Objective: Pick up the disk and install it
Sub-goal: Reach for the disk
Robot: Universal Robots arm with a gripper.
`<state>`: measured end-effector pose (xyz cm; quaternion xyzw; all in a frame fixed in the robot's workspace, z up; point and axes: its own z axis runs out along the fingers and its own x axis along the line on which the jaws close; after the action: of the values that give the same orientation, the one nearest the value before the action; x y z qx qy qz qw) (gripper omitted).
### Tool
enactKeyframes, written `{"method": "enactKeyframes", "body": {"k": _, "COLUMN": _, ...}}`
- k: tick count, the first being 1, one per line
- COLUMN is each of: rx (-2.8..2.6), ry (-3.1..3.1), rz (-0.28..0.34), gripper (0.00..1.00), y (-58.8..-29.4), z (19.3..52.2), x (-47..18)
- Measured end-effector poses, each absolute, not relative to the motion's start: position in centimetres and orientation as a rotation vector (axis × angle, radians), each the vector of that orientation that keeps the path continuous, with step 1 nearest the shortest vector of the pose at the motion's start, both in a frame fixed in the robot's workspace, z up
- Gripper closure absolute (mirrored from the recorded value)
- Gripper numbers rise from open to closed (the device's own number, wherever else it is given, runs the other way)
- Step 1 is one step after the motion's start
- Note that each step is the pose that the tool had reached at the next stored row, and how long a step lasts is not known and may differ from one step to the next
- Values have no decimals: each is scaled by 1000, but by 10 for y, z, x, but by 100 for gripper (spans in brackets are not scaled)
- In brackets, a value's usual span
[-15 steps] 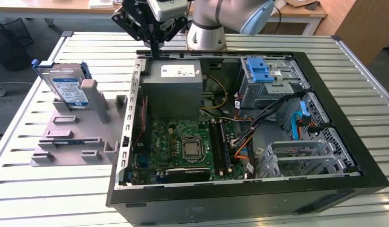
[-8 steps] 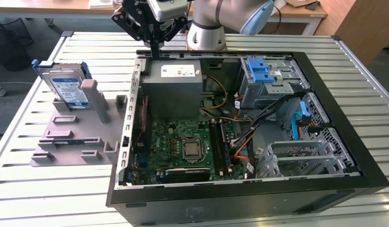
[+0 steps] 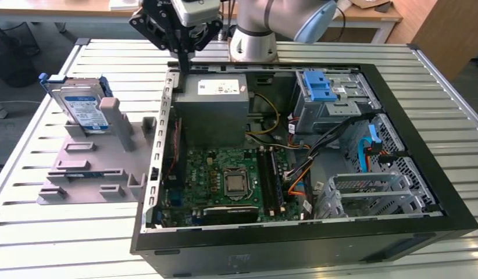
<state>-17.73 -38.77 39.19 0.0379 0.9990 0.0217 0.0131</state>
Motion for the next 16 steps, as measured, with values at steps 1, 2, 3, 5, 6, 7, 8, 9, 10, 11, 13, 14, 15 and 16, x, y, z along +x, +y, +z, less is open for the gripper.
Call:
{"method": "enactKeyframes", "body": {"k": 1, "rx": 118, "ry": 3113, "rz": 68, "gripper": 89, "y": -388, "z": 392, "x": -179}}
{"method": "enactKeyframes", "body": {"k": 2, "rx": 118, "ry": 3112, "rz": 68, "gripper": 89, "y": -388, "z": 392, "x": -181}}
{"method": "enactKeyframes", "body": {"k": 3, "rx": 118, "ry": 3112, "rz": 68, "gripper": 89, "y": -387, "z": 392, "x": -182}}
{"method": "enactKeyframes", "body": {"k": 5, "rx": 118, "ry": 3112, "rz": 68, "gripper": 89, "y": -387, "z": 392, "x": -185}}
{"method": "enactKeyframes", "body": {"k": 6, "rx": 118, "ry": 3112, "rz": 68, "gripper": 89, "y": -386, "z": 392, "x": -187}}
{"method": "enactKeyframes", "body": {"k": 7, "rx": 118, "ry": 3113, "rz": 68, "gripper": 89, "y": -385, "z": 392, "x": -188}}
{"method": "enactKeyframes", "body": {"k": 8, "rx": 118, "ry": 3113, "rz": 68, "gripper": 89, "y": -384, "z": 392, "x": -189}}
{"method": "enactKeyframes", "body": {"k": 9, "rx": 118, "ry": 3113, "rz": 68, "gripper": 89, "y": -382, "z": 392, "x": -190}}
{"method": "enactKeyframes", "body": {"k": 10, "rx": 118, "ry": 3112, "rz": 68, "gripper": 89, "y": -381, "z": 391, "x": -191}}
{"method": "enactKeyframes", "body": {"k": 11, "rx": 118, "ry": 3113, "rz": 68, "gripper": 89, "y": -380, "z": 391, "x": -192}}
{"method": "enactKeyframes", "body": {"k": 13, "rx": 118, "ry": 3112, "rz": 68, "gripper": 89, "y": -379, "z": 391, "x": -193}}
{"method": "enactKeyframes", "body": {"k": 14, "rx": 118, "ry": 3112, "rz": 68, "gripper": 89, "y": -379, "z": 391, "x": -194}}
{"method": "enactKeyframes", "body": {"k": 15, "rx": 118, "ry": 3112, "rz": 68, "gripper": 89, "y": -379, "z": 391, "x": -194}}
{"method": "enactKeyframes", "body": {"k": 16, "rx": 118, "ry": 3112, "rz": 68, "gripper": 89, "y": -379, "z": 391, "x": -194}}
